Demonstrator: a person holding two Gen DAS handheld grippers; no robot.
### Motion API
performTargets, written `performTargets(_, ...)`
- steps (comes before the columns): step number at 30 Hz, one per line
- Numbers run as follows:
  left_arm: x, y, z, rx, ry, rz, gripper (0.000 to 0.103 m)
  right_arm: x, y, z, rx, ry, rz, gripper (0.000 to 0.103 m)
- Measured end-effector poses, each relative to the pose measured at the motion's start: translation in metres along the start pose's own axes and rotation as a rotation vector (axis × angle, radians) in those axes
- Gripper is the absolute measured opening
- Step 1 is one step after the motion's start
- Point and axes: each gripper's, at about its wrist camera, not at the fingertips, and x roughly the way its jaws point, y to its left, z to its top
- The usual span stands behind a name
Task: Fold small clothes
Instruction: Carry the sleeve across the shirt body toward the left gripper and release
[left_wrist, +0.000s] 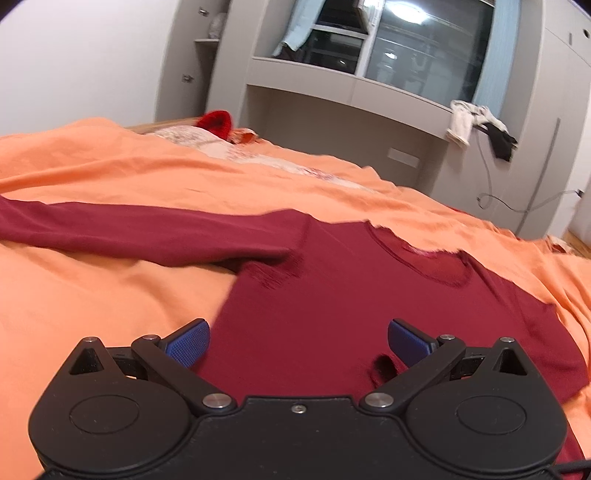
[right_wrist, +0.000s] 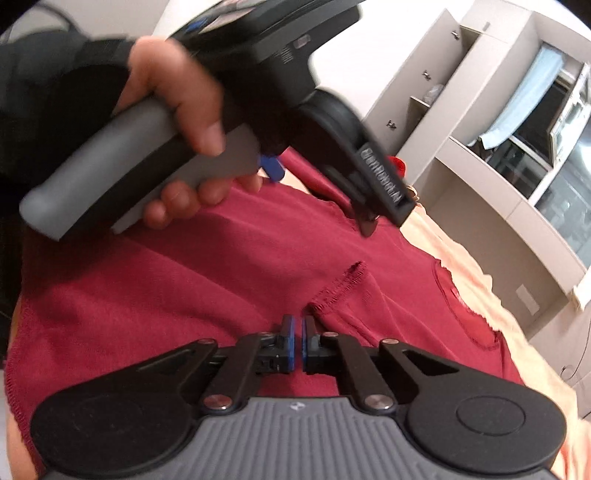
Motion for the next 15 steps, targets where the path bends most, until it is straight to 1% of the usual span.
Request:
performTargets(1,0.002,-0.002,-0.002,0.006,0.009,-0.009,0.103,-0.002,-0.002,-0.002,0.015,-0.003,-0.007,0.015)
performTargets(2,0.004,-0.004,-0.003,0.013,0.022,-0.022,0.103,-0.006,-0.005,-0.003,0.024,-0.008,-0.019,0.027)
performTargets(3,0.006,-0.006,-0.005,0.020,0.034,-0.034,0.103,-0.011,-0.007,-0.006,0.032,-0.015,-0.032,0.036)
performTargets(4,0.008,-0.009,-0.006,0.030,0.051,-0.046,0.103,-0.015,-0.010,-0.009,0.044,-0.025,-0.053,0.053)
performTargets(5,0.010,-0.011,-0.008,0.041,0.066,-0.056,0.103,-0.019,-0.013,-0.013,0.056,-0.030,-0.075,0.065)
performTargets(8,0.018,-0.019,-0.014,0.073,0.122,-0.073,0.103,-0.030,-0.028,-0.025,0.067,-0.006,-0.137,0.078)
performTargets(9,0.019,-0.022,-0.017,0.090,0.131,-0.064,0.103,-0.033,-0.034,-0.030,0.072,0.006,-0.178,0.081)
performTargets(10,0.020,-0.026,-0.019,0.112,0.134,-0.052,0.103,-0.034,-0.043,-0.035,0.084,0.020,-0.223,0.087)
performTargets(11,0.022,-0.028,-0.021,0.132,0.136,-0.041,0.103,-0.037,-0.052,-0.042,0.106,0.037,-0.272,0.090)
performTargets(15,0.024,-0.035,-0.027,0.181,0.144,-0.010,0.102,-0.042,-0.096,-0.075,0.250,0.126,-0.453,0.091)
